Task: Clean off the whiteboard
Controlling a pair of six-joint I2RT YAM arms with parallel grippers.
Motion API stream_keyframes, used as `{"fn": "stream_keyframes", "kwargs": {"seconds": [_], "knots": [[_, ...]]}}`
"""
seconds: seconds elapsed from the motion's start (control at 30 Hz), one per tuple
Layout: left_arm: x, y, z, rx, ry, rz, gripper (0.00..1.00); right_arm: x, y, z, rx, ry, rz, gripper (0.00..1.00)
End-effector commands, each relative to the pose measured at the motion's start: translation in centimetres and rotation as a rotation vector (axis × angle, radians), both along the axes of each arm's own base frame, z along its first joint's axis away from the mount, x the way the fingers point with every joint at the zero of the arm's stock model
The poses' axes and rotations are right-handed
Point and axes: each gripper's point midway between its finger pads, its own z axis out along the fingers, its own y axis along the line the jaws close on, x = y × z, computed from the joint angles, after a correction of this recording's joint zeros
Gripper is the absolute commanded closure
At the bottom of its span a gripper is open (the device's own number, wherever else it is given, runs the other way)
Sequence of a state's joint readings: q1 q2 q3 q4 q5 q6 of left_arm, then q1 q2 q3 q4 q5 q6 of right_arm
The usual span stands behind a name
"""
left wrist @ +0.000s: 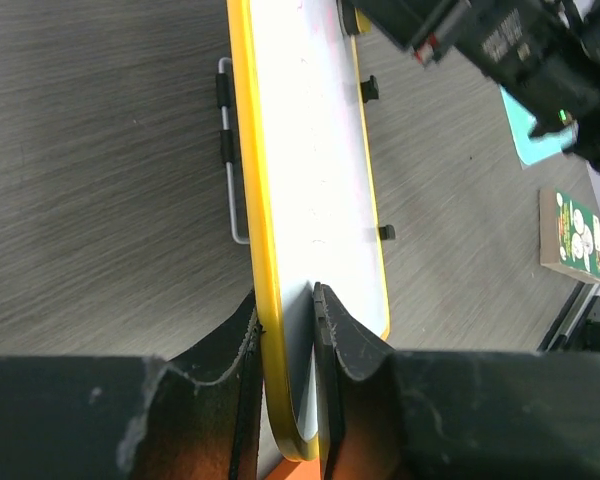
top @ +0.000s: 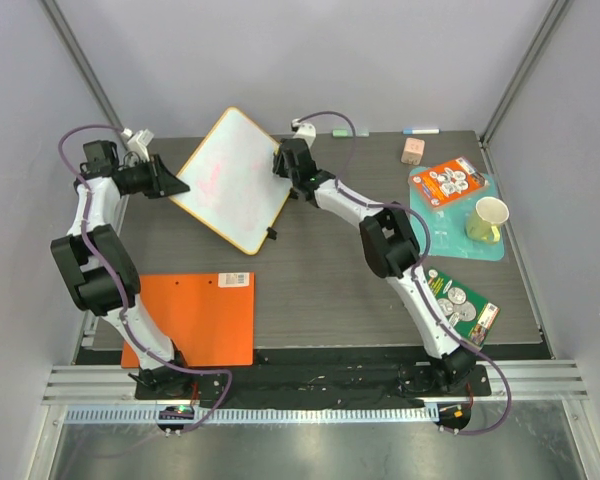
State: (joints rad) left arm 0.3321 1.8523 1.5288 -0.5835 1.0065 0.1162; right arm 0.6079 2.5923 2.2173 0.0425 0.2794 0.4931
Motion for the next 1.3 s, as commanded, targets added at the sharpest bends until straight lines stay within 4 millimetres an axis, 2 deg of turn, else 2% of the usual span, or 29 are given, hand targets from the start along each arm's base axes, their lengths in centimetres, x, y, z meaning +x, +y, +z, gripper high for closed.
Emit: {"fn": "stream_keyframes", "kwargs": {"seconds": [0.0, 0.03, 0.1, 0.13, 0.17, 0.23, 0.27, 0.33, 0.4, 0.5, 0.53, 0.57, 0.63, 0.7, 0.73, 0.8, 0.83, 0.87, 0.9, 0.93, 0.97, 1.1, 1.17, 1.2, 1.23, 1.27], "knots": [[-0.6, -0.7, 1.3, 0.032, -0.07, -0.051, 1.0, -11.8, 8.6, -0.4, -0.158, 0.038, 0.276, 0.99], [-0.5, -0.7, 1.3, 0.031, -0.072, -0.051, 1.0, -12.9, 9.4, -0.4, -0.147, 0.027, 0.298, 0.99], [-0.5, -0.7, 1.4, 0.03, -0.072, -0.049, 1.0, -15.5, 10.1, -2.3, -0.151, 0.075, 0.345, 0.99], [-0.5, -0.7, 1.5, 0.029, -0.071, -0.047, 1.0, -17.4, 11.3, -2.9, -0.149, 0.092, 0.38, 0.99], [-0.5, -0.7, 1.6, 0.032, -0.076, -0.048, 1.0, -18.7, 11.3, -4.3, -0.152, 0.118, 0.394, 0.99], [-0.6, -0.7, 1.8, 0.034, -0.082, -0.046, 1.0, -20.2, 12.0, -5.1, -0.137, 0.127, 0.406, 0.99], [-0.7, -0.7, 1.8, 0.032, -0.081, -0.047, 1.0, -20.2, 12.0, -5.4, -0.127, 0.125, 0.398, 0.99], [-0.8, -0.8, 2.0, 0.035, -0.086, -0.048, 1.0, -19.2, 11.5, -5.8, -0.121, 0.124, 0.354, 0.99], [-0.9, -0.8, 2.1, 0.04, -0.09, -0.051, 1.0, -17.8, 11.3, -4.9, -0.111, 0.097, 0.315, 0.99], [-1.1, -0.9, 2.1, 0.051, -0.093, -0.055, 1.0, -14.3, 9.7, -3.2, -0.102, 0.041, 0.205, 0.99], [-1.2, -0.8, 2.1, 0.052, -0.092, -0.055, 1.0, -13.2, 9.1, -3.5, -0.109, 0.033, 0.169, 0.99], [-1.2, -0.8, 2.1, 0.053, -0.093, -0.058, 1.0, -11.4, 8.6, -1.9, -0.077, 0.009, 0.137, 0.99], [-1.3, -0.9, 2.0, 0.053, -0.09, -0.06, 1.0, -9.2, 8.4, -1.0, -0.058, -0.008, 0.109, 0.99], [-1.4, -0.9, 1.9, 0.055, -0.091, -0.065, 1.0, -6.8, 7.0, -0.3, -0.038, -0.026, 0.065, 0.99], [-1.4, -0.8, 1.9, 0.056, -0.091, -0.064, 1.0, -5.8, 6.8, 1.0, -0.011, -0.055, 0.045, 0.99], [-1.5, -0.9, 1.9, 0.058, -0.093, -0.073, 1.0, -4.2, 5.8, 1.0, 0.005, -0.074, 0.015, 0.99], [-1.6, -0.9, 1.9, 0.06, -0.093, -0.076, 1.0, -3.4, 5.7, 2.2, 0.025, -0.103, 0.0, 0.99], [-1.6, -1.0, 1.9, 0.06, -0.094, -0.078, 1.0, -2.8, 5.3, 1.3, 0.01, -0.101, -0.024, 0.99], [-1.8, -1.0, 1.9, 0.061, -0.093, -0.085, 1.0, -2.1, 4.8, 1.3, 0.005, -0.106, -0.043, 0.99], [-1.8, -1.0, 2.0, 0.063, -0.098, -0.091, 1.0, -1.6, 4.8, 2.2, 0.018, -0.121, -0.048, 0.99], [-1.9, -1.2, 2.1, 0.058, -0.099, -0.099, 1.0, -1.2, 4.8, 1.1, 0.01, -0.11, -0.046, 0.99], [-2.4, -1.3, 2.2, 0.062, -0.103, -0.134, 1.0, -1.3, 5.7, 1.5, 0.01, -0.105, 0.012, 0.99], [-2.6, -1.4, 2.1, 0.064, -0.099, -0.144, 1.0, -2.9, 6.9, 0.8, -0.009, -0.082, 0.066, 0.99], [-2.7, -1.5, 2.0, 0.06, -0.098, -0.148, 1.0, -3.7, 7.6, 2.6, 0.008, -0.107, 0.095, 0.99], [-2.7, -1.4, 1.9, 0.06, -0.098, -0.149, 1.0, -5.7, 8.5, 0.9, -0.039, -0.08, 0.134, 0.99], [-2.8, -1.5, 2.0, 0.056, -0.096, -0.15, 1.0, -6.8, 9.2, 0.9, -0.057, -0.082, 0.158, 0.99]]}}
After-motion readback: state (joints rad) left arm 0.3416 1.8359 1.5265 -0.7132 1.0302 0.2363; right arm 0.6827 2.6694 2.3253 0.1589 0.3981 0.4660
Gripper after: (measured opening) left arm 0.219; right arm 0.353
